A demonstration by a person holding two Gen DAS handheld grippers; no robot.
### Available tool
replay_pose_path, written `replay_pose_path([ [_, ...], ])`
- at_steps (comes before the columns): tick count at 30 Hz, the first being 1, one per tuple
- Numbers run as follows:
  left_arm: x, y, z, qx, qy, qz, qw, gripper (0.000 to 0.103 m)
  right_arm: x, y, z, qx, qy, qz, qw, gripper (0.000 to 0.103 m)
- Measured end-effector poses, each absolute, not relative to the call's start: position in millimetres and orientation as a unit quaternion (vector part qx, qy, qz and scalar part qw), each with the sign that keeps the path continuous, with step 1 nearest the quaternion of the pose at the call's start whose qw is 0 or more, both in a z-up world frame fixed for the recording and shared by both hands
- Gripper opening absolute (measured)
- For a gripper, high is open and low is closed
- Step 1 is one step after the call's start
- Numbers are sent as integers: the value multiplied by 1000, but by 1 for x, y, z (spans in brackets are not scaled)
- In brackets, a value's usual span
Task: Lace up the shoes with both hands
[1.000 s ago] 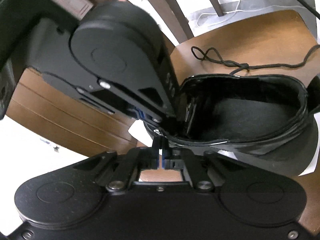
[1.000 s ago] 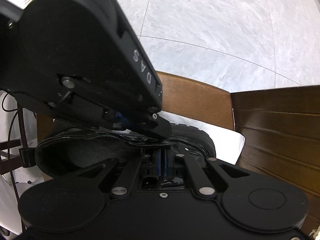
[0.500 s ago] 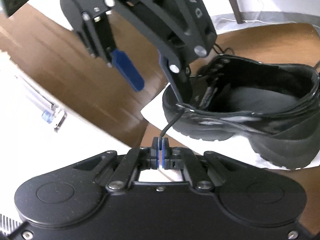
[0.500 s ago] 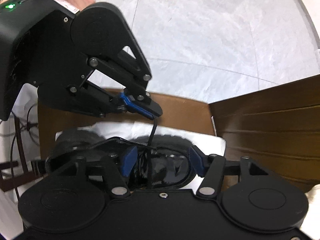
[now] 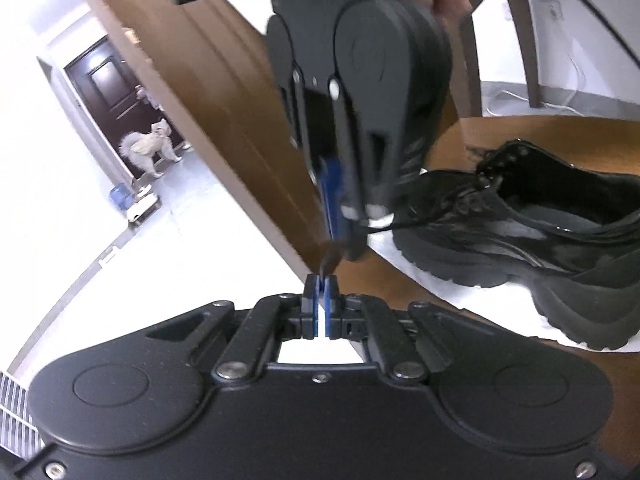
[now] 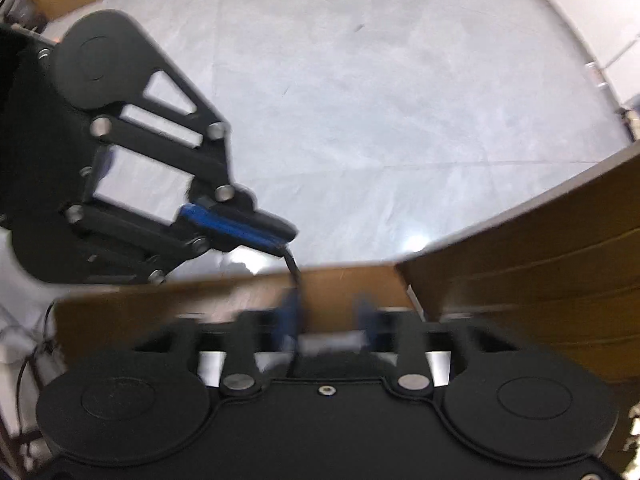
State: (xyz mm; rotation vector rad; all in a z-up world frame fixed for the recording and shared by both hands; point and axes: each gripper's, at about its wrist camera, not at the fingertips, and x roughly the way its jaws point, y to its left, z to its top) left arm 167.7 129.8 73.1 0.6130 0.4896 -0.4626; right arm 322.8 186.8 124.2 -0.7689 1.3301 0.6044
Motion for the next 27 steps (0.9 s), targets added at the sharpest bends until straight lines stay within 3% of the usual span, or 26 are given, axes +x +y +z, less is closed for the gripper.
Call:
replay_pose_path([
  [3,175,135,69,282,250,-203,904,7,321,191,126,-340,579,274,689,3],
  [4,182,138,66,275,261,-194,905,21,321,192,128,-339,576,273,692,3],
  [8,193,151,63,223,300,-185,909,47,323,193,144,-330,568,264,706,3],
  [10,193,156,66,188,286,-190,920,72,326,193,152,-323,566,261,712,3],
  [12,193,162,78,117,255,-200,939,81,327,194,161,-312,563,259,720,3],
  [17,200,173,85,-20,235,-235,943,81,327,188,180,-274,552,252,747,3],
  [21,212,184,87,-134,242,-234,932,79,321,186,193,-251,545,246,761,3],
  [23,213,190,90,-161,241,-239,927,61,320,181,199,-234,542,241,771,3],
  [25,213,194,92,-179,236,-232,926,16,323,178,204,-221,536,236,780,3],
  [26,213,196,92,-190,233,-224,927,4,323,175,208,-215,534,235,783,3],
  [27,211,200,92,-198,228,-213,929,3,323,172,212,-209,532,233,787,3],
])
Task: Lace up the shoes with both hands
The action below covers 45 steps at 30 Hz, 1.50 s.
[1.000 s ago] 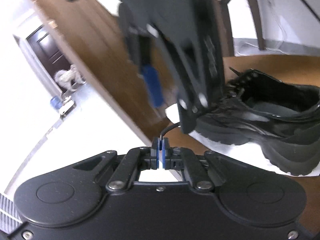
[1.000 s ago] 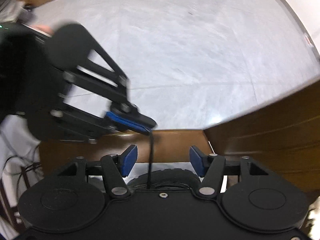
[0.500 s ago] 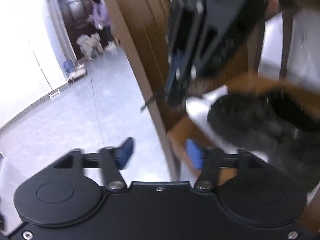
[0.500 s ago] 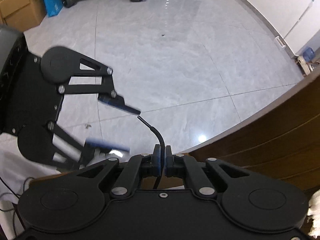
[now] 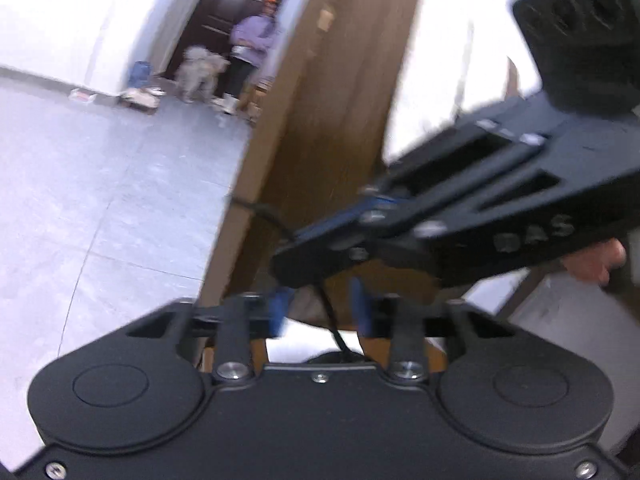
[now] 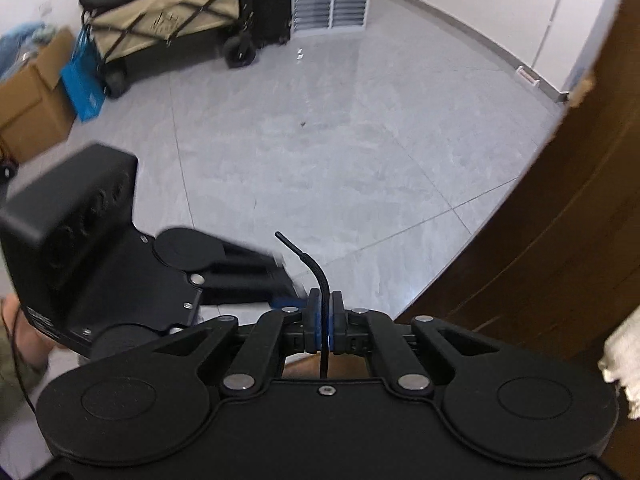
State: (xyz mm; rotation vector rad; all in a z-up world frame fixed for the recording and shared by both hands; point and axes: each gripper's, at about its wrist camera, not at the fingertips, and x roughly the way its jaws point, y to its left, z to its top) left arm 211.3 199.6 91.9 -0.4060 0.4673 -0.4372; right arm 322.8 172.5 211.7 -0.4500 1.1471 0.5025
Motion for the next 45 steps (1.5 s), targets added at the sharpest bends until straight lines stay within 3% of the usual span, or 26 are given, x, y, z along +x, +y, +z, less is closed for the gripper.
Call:
replay_pose_path([
  [8,199,206,94,-156,228,-171,946,3,321,159,215,-205,513,227,802,9],
  [10,197,217,93,-153,235,-134,951,3,313,155,219,-210,510,209,808,19],
  [12,191,230,91,-155,237,-118,952,3,305,146,224,-208,501,190,819,42],
  [14,189,234,89,-150,241,-108,953,3,295,132,228,-196,496,172,828,57],
  [15,189,235,88,-145,243,-101,954,3,292,128,228,-193,497,164,830,58],
  [21,178,254,91,-124,256,-39,958,3,243,77,210,-180,546,95,813,58],
  [32,173,282,106,-93,267,22,959,3,121,49,120,-134,679,82,718,58],
  [43,189,267,105,-75,278,20,957,3,103,50,74,-50,690,25,722,57],
  [45,191,264,105,-74,280,17,957,3,102,51,69,-60,698,28,713,52],
])
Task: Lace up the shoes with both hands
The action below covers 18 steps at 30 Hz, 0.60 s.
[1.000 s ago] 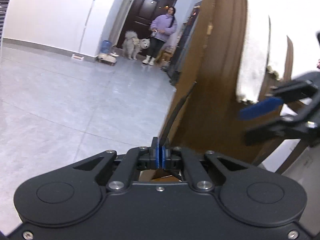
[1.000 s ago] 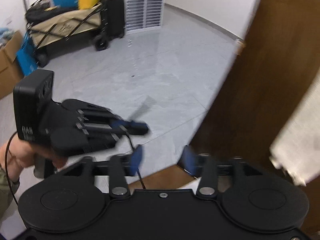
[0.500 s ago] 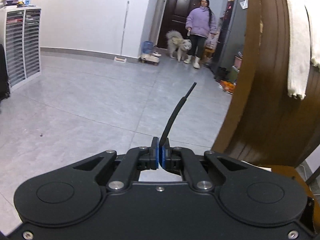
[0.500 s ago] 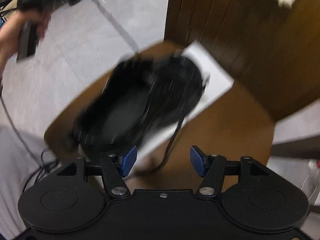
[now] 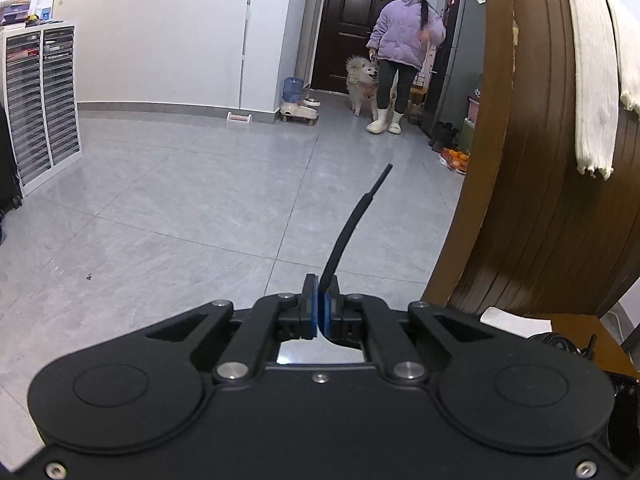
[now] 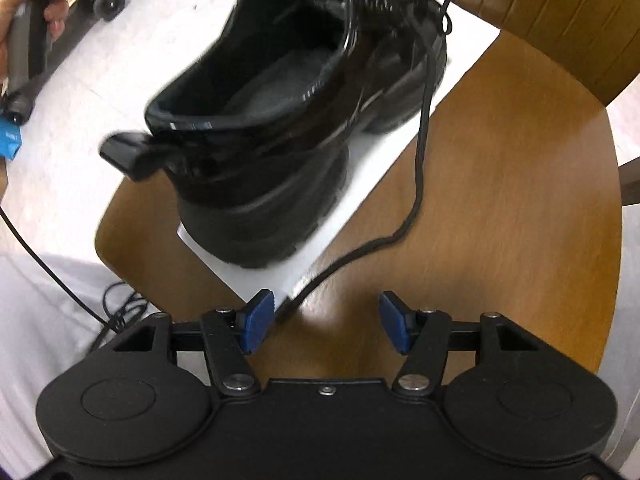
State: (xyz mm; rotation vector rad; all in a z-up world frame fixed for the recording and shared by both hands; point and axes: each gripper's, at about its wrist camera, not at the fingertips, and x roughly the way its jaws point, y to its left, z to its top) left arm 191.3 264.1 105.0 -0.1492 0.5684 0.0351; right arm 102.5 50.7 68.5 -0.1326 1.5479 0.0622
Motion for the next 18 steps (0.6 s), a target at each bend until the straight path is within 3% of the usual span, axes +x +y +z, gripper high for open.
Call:
replay_pose_path([
  [2,193,262,105,-70,282,15,957,3,101,54,65,-73,703,37,707,48],
  [4,193,260,105,-68,284,15,956,3,102,59,66,-104,700,42,705,34],
  [6,197,259,104,-64,290,14,955,3,104,60,66,-123,700,46,702,3],
  [8,198,254,106,-43,299,-15,953,6,105,58,66,-129,703,50,697,3],
  [9,198,250,108,-29,300,-33,953,18,105,57,66,-127,706,55,694,3],
  [10,196,245,110,-12,297,-48,954,42,105,57,68,-135,707,60,692,3],
  [11,192,236,115,21,288,-68,955,57,105,56,71,-151,705,66,690,3],
  [12,185,224,122,65,274,-94,955,87,105,56,73,-161,703,68,689,3],
  [13,178,212,127,101,261,-120,953,94,105,55,77,-173,702,72,687,3],
  [18,143,134,148,271,211,-283,896,94,108,53,118,-241,689,102,676,3],
])
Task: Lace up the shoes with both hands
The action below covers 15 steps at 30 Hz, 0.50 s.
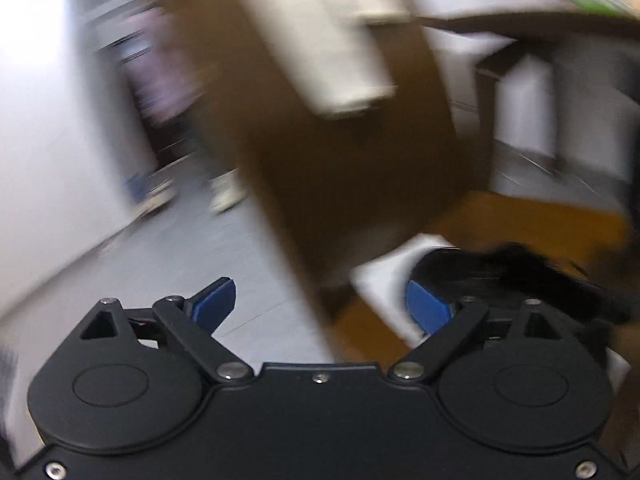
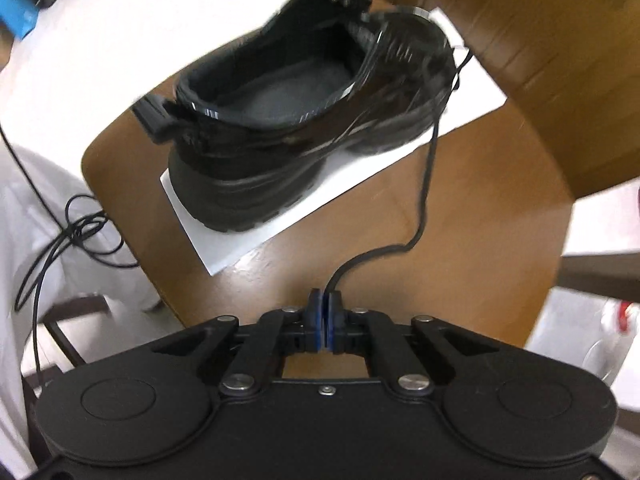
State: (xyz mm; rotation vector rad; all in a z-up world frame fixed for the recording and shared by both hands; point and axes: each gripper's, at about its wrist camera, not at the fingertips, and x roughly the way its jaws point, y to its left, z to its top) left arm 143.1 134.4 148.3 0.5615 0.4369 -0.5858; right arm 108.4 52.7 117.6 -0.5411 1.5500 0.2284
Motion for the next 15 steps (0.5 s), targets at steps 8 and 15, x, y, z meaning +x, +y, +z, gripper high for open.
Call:
replay_pose_path([
  [8,93,27,158,405,167,-445,781,94,119,56,161,-249,687,151,665,3],
  [15,68,-17,141,440,150,-524,714,94,115,58,196,-229,687,171,668,3],
])
